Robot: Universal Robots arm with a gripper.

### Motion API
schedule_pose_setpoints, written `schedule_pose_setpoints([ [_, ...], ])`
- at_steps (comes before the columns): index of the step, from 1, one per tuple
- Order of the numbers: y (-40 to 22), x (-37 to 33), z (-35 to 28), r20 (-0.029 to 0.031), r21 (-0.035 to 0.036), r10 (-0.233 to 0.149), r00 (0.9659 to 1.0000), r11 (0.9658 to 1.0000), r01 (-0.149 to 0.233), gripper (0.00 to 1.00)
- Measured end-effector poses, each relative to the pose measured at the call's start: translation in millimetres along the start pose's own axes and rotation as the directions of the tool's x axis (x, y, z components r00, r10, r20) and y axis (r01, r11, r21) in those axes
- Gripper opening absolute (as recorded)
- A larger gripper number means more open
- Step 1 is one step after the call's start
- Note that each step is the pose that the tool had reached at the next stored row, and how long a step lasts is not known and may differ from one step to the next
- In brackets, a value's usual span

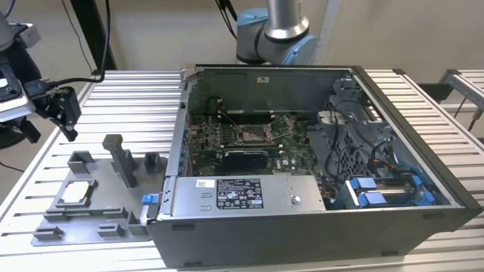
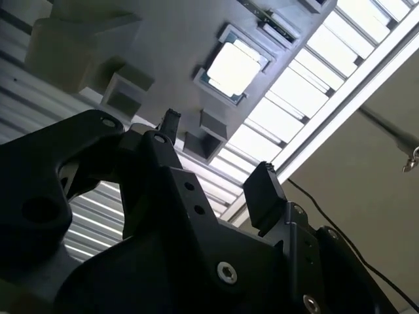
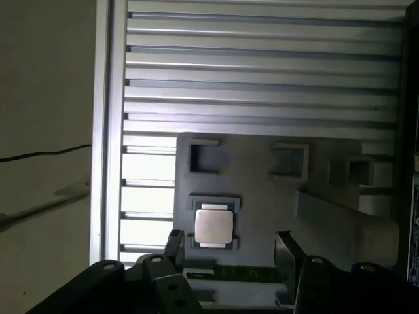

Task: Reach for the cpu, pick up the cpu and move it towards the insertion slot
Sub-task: 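Pick up the cpu and move it towards the insertion slot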

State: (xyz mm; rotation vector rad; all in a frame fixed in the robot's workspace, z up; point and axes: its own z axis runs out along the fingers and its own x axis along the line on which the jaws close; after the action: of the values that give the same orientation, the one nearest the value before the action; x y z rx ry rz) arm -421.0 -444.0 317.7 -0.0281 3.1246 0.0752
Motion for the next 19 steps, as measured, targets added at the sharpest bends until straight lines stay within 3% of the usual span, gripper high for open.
schedule_pose_setpoints([
  [9, -3.2, 0.4, 16.1, 0.0004, 0.0, 0.0, 1.0, 1.0, 0.0, 1.0],
  [15, -22.4, 0.9, 26.2, 0.0006, -0.0001, 0.001, 1.0, 1.0, -0.001, 1.0],
  [19, -26.2, 1.1, 33.4, 0.0009, -0.0001, 0.001, 1.0, 1.0, -0.001, 1.0],
])
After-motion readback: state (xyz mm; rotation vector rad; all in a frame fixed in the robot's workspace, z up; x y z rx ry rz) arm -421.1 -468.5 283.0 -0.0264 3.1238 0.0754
